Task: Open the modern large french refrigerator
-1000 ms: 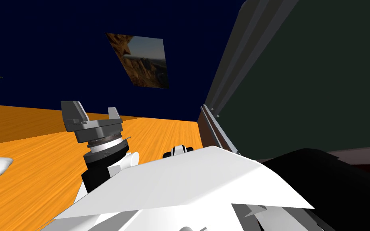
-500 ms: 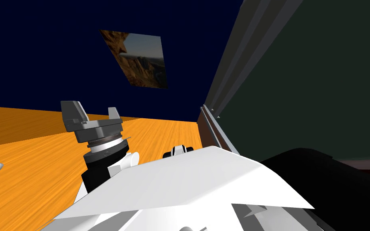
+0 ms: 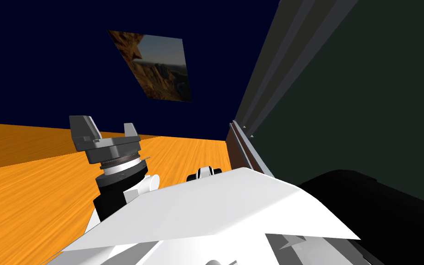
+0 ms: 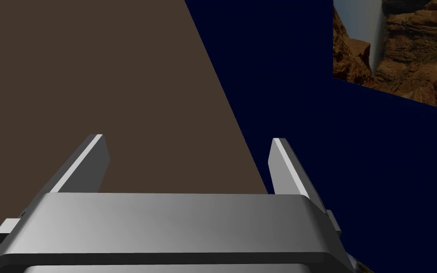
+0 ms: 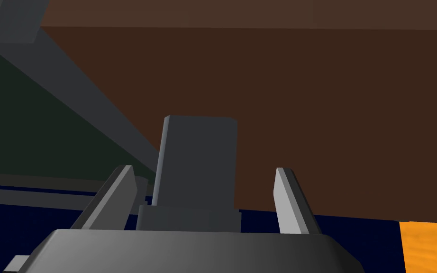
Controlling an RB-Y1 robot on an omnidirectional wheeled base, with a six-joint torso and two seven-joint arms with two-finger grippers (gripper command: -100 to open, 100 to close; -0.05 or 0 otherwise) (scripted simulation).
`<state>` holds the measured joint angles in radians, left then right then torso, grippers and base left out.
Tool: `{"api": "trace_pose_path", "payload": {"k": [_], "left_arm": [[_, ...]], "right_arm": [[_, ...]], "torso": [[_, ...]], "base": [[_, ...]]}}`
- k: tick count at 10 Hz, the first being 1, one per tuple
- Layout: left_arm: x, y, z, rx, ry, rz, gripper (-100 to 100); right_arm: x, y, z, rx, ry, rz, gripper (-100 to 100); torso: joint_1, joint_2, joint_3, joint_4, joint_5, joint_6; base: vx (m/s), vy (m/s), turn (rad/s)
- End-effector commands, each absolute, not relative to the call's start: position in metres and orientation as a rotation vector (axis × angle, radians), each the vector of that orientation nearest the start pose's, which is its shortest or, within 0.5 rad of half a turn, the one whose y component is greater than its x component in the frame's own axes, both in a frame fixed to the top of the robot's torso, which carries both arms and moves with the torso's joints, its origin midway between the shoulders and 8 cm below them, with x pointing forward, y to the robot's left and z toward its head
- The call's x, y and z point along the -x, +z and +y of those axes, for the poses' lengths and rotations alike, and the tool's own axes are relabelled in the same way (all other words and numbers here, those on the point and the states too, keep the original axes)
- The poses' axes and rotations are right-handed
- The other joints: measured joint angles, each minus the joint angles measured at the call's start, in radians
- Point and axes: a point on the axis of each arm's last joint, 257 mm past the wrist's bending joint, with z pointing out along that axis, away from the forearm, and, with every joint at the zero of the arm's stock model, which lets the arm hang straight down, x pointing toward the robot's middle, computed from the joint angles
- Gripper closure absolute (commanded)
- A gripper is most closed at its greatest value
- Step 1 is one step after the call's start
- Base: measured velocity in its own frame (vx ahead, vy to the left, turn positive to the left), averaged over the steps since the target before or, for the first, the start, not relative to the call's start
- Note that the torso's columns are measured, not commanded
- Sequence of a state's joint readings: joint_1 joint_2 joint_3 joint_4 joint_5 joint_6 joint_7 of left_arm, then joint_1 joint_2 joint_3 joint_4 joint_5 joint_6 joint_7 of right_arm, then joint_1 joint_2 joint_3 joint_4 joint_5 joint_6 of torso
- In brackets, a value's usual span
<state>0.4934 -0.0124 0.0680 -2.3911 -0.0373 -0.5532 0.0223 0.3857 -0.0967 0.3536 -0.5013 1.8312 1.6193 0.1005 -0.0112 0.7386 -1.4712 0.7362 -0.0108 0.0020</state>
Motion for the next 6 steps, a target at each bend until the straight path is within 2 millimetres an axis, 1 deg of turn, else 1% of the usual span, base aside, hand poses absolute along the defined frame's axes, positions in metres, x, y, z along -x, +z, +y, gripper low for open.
{"api": "trace_pose_path", "payload": {"k": [1, 2, 3, 4, 5, 6], "left_arm": [[-0.306, 0.084, 0.286, 0.500, -1.268, 0.503, 0], [-0.306, 0.084, 0.286, 0.500, -1.268, 0.503, 0], [-0.306, 0.084, 0.286, 0.500, -1.268, 0.503, 0], [-0.306, 0.084, 0.286, 0.500, -1.268, 0.503, 0], [-0.306, 0.084, 0.286, 0.500, -1.268, 0.503, 0], [-0.306, 0.084, 0.286, 0.500, -1.268, 0.503, 0]], "right_arm": [[-0.020, -0.429, -0.445, 0.440, -1.986, 1.912, 100], [-0.027, -0.428, -0.442, 0.465, -1.975, 1.892, 100], [-0.025, -0.428, -0.441, 0.476, -1.970, 1.889, 100], [-0.027, -0.423, -0.444, 0.459, -1.986, 1.870, 100], [-0.018, -0.420, -0.431, 0.461, -1.985, 1.869, 100], [-0.016, -0.419, -0.427, 0.461, -1.983, 1.871, 100]], "torso": [[0.001, 0.001, 0.001, 0.001, 0.000, -0.001], [0.001, 0.000, 0.001, -0.001, -0.001, 0.002], [0.001, 0.001, 0.001, 0.000, 0.000, 0.001], [0.002, 0.002, 0.002, 0.001, 0.000, -0.001], [0.001, 0.002, 0.002, 0.002, 0.001, -0.002], [0.007, -0.002, 0.000, 0.001, 0.001, -0.001]], "base": [[0.077, -0.029, 0.010], [0.079, -0.021, -0.023], [0.031, -0.008, -0.024], [0.008, -0.001, -0.007], [0.068, 0.062, 0.040], [0.104, 0.083, 0.006]]}}
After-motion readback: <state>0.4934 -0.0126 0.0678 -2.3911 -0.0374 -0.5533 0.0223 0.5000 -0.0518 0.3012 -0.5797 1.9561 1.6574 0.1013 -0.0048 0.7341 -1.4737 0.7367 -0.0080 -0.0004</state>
